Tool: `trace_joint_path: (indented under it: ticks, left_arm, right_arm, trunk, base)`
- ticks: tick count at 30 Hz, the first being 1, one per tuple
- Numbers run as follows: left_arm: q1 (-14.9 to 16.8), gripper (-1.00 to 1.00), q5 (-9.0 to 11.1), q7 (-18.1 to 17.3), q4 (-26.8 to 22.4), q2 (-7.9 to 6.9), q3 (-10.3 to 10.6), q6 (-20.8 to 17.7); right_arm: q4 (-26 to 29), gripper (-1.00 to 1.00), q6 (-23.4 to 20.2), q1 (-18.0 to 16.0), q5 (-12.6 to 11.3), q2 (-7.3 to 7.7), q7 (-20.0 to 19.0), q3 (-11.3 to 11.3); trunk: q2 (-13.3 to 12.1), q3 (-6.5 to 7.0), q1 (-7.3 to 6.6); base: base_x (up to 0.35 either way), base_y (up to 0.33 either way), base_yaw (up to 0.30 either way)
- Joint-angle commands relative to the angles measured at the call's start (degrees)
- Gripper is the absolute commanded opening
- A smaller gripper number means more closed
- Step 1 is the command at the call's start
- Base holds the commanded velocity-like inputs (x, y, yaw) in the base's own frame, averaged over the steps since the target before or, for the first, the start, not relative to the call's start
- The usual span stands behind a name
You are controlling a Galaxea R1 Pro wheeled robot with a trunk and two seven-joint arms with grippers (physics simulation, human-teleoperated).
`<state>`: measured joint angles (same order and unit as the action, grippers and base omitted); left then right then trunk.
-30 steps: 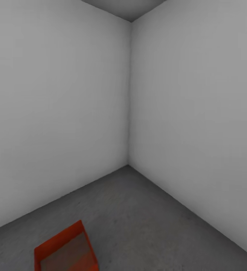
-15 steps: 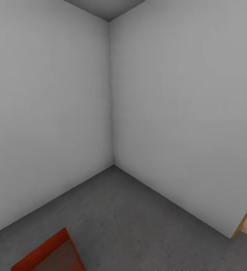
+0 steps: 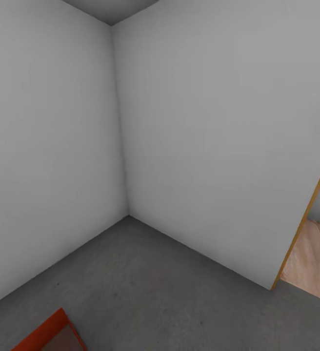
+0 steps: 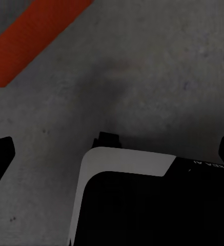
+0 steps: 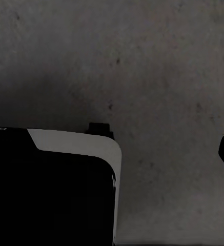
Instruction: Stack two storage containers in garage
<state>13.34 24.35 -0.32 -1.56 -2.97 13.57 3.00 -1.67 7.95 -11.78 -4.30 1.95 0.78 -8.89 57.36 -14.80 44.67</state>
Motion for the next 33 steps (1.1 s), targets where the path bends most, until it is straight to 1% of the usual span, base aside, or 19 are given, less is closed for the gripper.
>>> trace_joint_path:
  ticks: [1,33]
  left_arm:
    - [0.02,1.00,0.52,-0.03,0.01,-0.01,0.49,0.16]
    - [0.02,1.00,0.52,-0.03,-0.02,-0.01,0.49,0.16]
  right_arm:
    - [-0.18,1.00,0.32,-0.09,-0.45,-0.02,0.08,-0.48]
    - [-0.18,1.00,0.32,-0.09,-0.45,-0.11,0.04,-0.51]
  trunk:
    - [0.05,-0.07,0.00]
    - [0.05,0.12,0.00]
  base:
    - [0.000,0.000,-0.269]
    - [0.000,0.000,-0.254]
